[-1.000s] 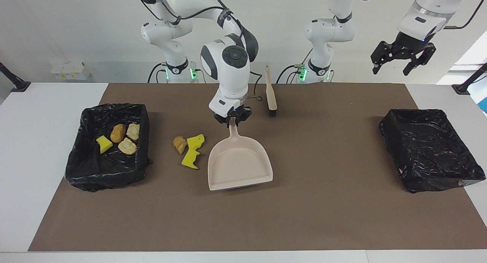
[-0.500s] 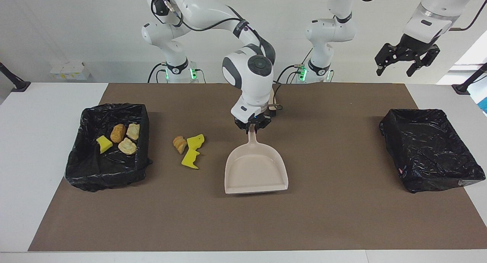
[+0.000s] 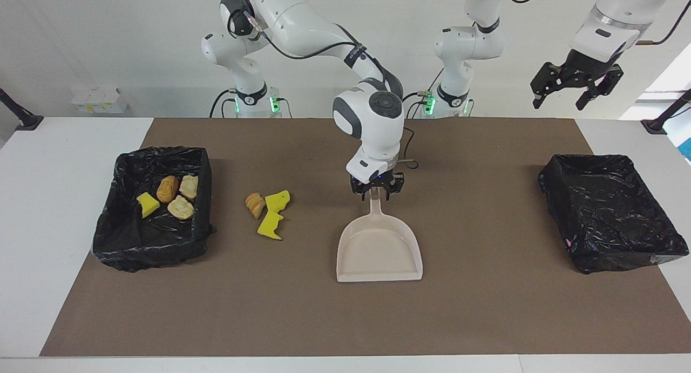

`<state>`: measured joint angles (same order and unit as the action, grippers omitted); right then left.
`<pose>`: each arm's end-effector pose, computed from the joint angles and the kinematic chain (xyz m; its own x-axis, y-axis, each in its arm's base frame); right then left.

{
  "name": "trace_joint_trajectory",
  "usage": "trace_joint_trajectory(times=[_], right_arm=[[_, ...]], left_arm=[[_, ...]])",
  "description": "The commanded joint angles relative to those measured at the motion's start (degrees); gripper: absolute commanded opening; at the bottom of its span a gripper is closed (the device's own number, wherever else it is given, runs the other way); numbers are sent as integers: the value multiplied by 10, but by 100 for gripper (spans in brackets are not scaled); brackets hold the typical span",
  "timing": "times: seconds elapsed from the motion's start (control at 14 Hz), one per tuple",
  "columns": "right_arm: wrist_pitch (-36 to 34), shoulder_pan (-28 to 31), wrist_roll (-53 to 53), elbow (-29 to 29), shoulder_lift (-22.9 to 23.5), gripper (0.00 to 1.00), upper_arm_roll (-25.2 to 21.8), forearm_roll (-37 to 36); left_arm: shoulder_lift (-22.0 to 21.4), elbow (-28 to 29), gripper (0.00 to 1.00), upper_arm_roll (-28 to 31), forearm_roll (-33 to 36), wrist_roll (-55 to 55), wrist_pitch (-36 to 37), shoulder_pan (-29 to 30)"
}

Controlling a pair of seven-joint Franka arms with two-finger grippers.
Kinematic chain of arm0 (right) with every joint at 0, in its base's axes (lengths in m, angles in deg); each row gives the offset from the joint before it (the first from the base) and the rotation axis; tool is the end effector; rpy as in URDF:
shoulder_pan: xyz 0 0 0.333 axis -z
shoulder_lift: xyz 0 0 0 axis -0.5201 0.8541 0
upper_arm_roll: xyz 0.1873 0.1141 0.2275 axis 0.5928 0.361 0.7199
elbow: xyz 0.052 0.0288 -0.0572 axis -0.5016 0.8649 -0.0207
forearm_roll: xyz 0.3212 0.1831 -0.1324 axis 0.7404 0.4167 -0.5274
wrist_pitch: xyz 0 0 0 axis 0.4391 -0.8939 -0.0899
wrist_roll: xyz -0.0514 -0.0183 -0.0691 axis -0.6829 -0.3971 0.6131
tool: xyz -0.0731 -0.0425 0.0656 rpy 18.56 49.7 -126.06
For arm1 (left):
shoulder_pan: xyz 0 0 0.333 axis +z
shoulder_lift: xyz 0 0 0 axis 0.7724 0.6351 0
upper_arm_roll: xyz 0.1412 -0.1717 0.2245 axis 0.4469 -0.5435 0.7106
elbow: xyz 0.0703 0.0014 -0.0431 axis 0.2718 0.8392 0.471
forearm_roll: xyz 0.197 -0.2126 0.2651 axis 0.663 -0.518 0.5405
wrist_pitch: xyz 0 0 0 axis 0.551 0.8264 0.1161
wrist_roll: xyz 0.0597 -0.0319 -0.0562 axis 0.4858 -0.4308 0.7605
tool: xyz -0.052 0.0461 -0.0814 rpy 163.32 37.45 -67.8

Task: Sweep and dump trash in bin
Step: 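Set the dustpan down at the table center with the right gripper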

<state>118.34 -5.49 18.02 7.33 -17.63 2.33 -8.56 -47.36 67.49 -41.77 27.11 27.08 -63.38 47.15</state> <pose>0.5500 0.4183 0.4096 0.9993 -0.0326 0.0185 -0.0326 -0.9995 0.0014 0.5202 -0.0267 0.6883 0.9930 -0.1179 -0.0071 -0.1180 -0.9929 -0.0167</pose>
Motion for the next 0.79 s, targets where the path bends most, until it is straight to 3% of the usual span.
trace_joint_trajectory(times=[0.0,0.29,0.71], right_arm=[[-3,-1,-4,104,-102,100,5,36],[18,-57,32,206,-174,100,5,64],[157,-135,122,369,-268,100,5,64]], left_arm=[[-3,-5,100,-3,4,-4,11,4],[-3,-5,100,-3,5,-4,10,5],[-6,-5,100,-9,2,-5,25,-4]])
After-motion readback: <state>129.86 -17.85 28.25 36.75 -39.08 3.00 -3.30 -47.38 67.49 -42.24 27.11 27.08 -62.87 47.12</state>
